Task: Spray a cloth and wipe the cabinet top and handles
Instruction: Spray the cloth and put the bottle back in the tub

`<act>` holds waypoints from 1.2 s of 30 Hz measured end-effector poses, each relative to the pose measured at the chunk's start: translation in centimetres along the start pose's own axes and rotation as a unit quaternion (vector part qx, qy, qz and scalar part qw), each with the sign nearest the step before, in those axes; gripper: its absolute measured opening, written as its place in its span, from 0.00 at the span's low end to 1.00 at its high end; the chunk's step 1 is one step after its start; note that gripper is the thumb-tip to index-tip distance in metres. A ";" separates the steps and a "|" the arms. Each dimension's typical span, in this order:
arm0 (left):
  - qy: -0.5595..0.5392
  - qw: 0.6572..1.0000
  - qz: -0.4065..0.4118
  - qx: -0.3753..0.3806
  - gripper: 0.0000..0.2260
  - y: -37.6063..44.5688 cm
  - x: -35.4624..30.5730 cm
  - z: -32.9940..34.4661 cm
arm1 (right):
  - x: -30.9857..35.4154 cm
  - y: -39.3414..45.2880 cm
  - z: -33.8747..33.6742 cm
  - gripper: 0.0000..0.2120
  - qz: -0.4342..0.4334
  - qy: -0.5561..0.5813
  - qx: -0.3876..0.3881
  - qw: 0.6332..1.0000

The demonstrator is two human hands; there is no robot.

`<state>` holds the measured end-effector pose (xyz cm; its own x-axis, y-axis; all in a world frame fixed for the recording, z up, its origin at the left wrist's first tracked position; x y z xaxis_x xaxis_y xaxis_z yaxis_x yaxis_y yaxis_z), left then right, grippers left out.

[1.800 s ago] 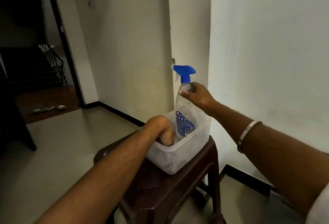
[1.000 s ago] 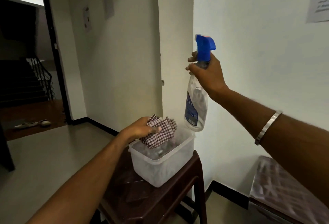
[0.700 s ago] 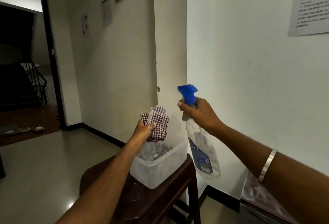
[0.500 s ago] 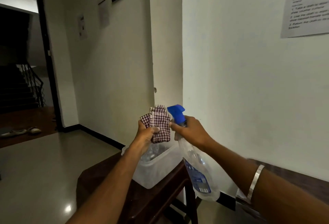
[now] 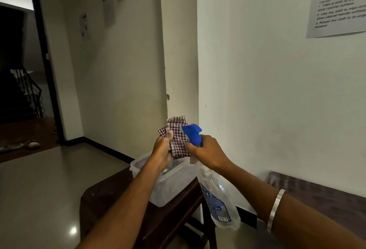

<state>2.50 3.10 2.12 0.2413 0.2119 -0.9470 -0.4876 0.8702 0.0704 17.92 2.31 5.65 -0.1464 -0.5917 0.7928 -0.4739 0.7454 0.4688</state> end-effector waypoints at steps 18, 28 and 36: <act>-0.005 0.999 -0.039 0.024 0.12 -0.8 0.2 0.2 | -0.8 0.3 -1.9 0.07 -0.009 0.000 -0.053 0.999; 0.002 0.999 -0.043 0.014 0.13 -0.9 0.2 0.1 | -1.1 -0.5 -1.9 0.07 -0.019 0.000 -0.034 0.999; 0.002 0.999 -0.041 -0.004 0.13 -1.2 0.1 0.3 | -0.9 -1.5 0.1 0.08 -0.026 -0.004 0.016 1.000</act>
<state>3.31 2.20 2.04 0.2770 0.1379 -0.9509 -0.4735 0.8807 -0.0102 18.71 1.68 4.21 -0.1277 -0.6313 0.7649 -0.5077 0.7041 0.4964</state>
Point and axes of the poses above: each hand's wrist, its own y-axis towards the middle knuckle, its own z-axis out of the palm, x = y × z, the point moved 6 cm from there along y, towards the middle knuckle, and after that the axes turned 8 degrees about y, right-handed, at the moved point
